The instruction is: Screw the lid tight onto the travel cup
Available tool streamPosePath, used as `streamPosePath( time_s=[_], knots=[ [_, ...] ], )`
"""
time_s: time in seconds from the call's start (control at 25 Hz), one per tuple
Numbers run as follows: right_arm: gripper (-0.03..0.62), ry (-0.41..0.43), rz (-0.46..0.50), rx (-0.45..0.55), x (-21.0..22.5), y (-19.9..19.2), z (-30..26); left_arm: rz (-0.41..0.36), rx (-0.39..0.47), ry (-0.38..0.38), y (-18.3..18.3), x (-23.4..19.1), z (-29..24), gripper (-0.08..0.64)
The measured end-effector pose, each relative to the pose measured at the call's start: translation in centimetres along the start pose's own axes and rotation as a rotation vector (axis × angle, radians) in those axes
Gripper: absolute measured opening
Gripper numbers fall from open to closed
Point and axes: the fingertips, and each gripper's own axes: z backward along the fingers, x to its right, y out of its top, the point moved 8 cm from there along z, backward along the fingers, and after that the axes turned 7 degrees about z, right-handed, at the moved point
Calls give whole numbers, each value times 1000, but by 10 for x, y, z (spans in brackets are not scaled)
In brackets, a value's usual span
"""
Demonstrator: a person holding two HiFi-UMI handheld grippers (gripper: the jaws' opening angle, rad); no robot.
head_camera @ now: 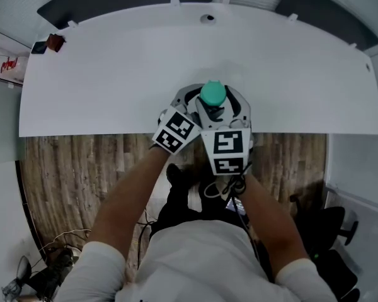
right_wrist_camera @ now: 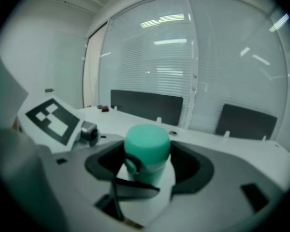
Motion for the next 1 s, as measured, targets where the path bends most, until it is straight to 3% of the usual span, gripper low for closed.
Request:
streamPosePath(
  time_s=[0.4, 1.0],
  knots=[
    [307, -33, -1, 13, -2, -1, -2, 4, -1, 9, 0, -1, 1, 328],
    [308, 21, -34, 23, 2, -1, 0, 46, -1, 19, -7, 0, 21, 328]
  ],
)
